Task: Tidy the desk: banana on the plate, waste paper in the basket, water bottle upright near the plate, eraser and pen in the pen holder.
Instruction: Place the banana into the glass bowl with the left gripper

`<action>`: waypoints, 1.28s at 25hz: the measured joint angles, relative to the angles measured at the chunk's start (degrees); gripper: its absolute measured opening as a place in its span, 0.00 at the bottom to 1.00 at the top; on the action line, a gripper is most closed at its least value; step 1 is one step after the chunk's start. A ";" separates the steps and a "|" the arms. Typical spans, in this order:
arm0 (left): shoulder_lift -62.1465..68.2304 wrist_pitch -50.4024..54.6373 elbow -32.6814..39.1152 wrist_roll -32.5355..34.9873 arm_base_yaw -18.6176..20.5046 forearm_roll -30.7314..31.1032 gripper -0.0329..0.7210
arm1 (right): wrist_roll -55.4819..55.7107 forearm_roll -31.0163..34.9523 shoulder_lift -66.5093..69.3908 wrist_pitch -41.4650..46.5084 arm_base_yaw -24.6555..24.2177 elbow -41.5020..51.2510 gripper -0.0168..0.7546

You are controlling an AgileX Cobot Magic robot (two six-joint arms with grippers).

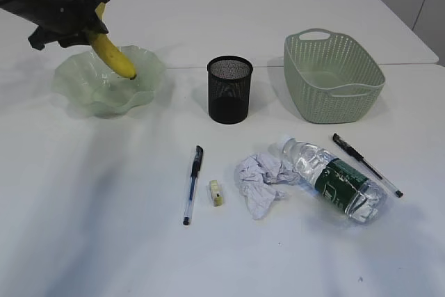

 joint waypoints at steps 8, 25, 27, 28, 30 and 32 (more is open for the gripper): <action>4.55 -5.05 0.00 0.00 0.00 -8.43 0.41 | 0.36 1.08 0.00 1.30 0.00 0.00 0.62; 5.84 -5.91 0.00 -0.04 0.00 -7.85 0.58 | 1.76 1.19 0.00 1.30 0.00 0.00 0.62; 5.84 -5.91 0.00 -0.04 0.00 -7.82 0.60 | 1.76 1.19 0.00 1.30 0.00 0.00 0.62; 5.84 -5.78 0.00 -0.04 0.00 -7.72 0.60 | 1.76 1.19 0.00 1.30 0.00 0.00 0.62; 5.84 -4.83 0.00 -0.04 0.00 -7.60 0.60 | 1.76 1.19 0.00 1.30 0.00 0.00 0.62; 5.84 -3.93 0.00 0.43 0.00 -7.33 0.60 | 1.76 1.19 0.00 1.30 0.00 0.00 0.62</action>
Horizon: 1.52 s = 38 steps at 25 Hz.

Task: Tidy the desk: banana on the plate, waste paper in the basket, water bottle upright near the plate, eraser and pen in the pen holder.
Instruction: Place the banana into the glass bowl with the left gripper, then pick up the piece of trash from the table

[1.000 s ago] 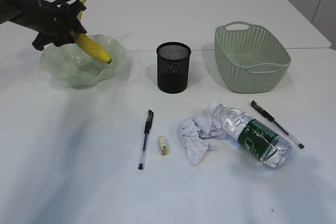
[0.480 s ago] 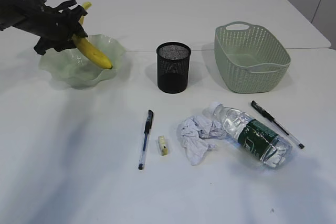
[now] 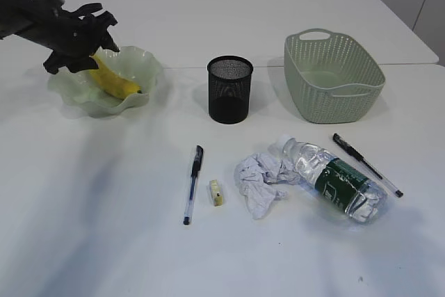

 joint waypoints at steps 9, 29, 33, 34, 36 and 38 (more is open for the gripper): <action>-8.45 7.45 0.00 9.44 0.00 9.42 0.60 | 0.12 0.00 0.00 0.00 0.00 0.00 0.62; -20.05 50.52 4.60 26.50 0.00 19.28 0.55 | 0.23 4.42 0.00 0.68 0.00 -0.02 0.62; -25.30 50.52 11.67 26.74 0.00 19.99 0.54 | 0.23 4.52 -0.80 1.76 0.00 -0.02 0.62; -26.86 50.52 13.43 26.74 0.00 20.48 0.54 | 0.23 4.52 -1.04 1.76 0.00 -0.02 0.62; -31.00 50.52 17.66 26.74 0.00 20.86 0.54 | 0.23 4.52 -1.28 1.89 0.11 -0.02 0.62; -35.10 50.27 21.54 26.74 0.00 20.98 0.54 | 0.34 4.52 -1.28 1.89 0.74 -0.02 0.62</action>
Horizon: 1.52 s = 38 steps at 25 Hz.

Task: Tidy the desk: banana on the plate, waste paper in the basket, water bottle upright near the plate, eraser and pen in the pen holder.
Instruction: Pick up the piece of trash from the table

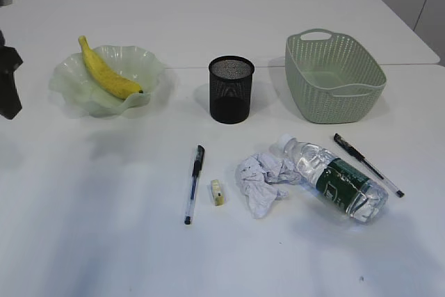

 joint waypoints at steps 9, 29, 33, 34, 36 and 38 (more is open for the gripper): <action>-10.02 -0.81 9.52 0.00 0.00 -0.91 0.54 | 1.26 -1.42 2.23 0.18 3.24 -2.93 0.62; -13.37 -1.34 13.53 0.00 0.00 -5.63 0.54 | 6.65 -19.46 26.02 3.39 21.21 -24.14 0.62; -13.47 -1.34 14.39 0.00 0.00 -5.63 0.54 | 6.89 -20.30 30.79 2.97 25.55 -24.14 0.62; -13.47 -1.34 14.39 0.00 0.00 -5.63 0.54 | 6.89 -20.45 31.94 2.61 26.25 -24.29 0.62; -13.47 -1.39 14.47 0.00 0.00 -5.63 0.54 | 6.89 -20.59 34.88 2.18 27.71 -24.82 0.62; -13.47 -1.48 14.47 0.00 0.00 -5.63 0.54 | 6.89 -20.59 37.73 1.67 28.40 -25.98 0.62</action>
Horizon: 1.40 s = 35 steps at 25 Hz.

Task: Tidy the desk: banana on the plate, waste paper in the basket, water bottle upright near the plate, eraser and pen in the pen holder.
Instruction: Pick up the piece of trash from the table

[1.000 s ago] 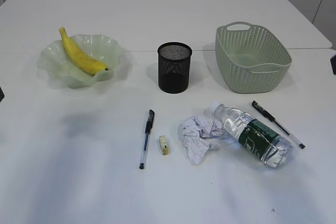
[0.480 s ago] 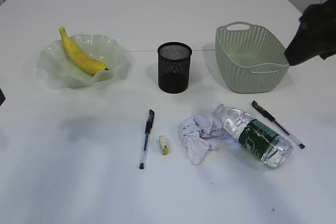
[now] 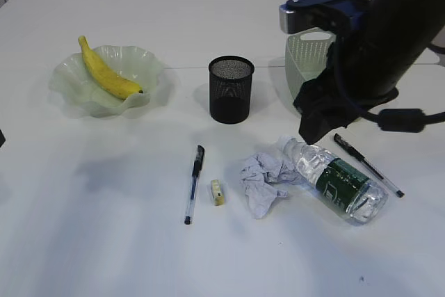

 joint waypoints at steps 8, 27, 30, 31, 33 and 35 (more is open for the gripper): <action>-0.14 -1.74 0.00 0.00 0.00 0.00 0.54 | 0.12 -0.91 10.30 -0.38 0.23 -6.46 0.62; -0.14 -4.12 0.00 0.00 0.00 0.21 0.54 | -3.45 1.16 22.62 -0.62 2.38 -12.48 0.62; -0.14 -4.26 0.00 0.00 0.00 0.21 0.54 | -3.37 -0.84 25.32 -0.76 4.27 -14.79 0.62; -0.14 -4.26 0.00 0.00 0.00 0.21 0.54 | -2.88 -1.70 25.99 -0.76 4.55 -15.61 0.62; -0.14 -4.39 0.00 0.00 0.00 0.21 0.54 | -1.92 -3.27 27.28 -0.76 4.82 -17.08 0.62; -0.14 -4.48 0.00 0.00 0.00 0.21 0.54 | -1.58 -4.25 27.84 -0.76 4.82 -17.91 0.62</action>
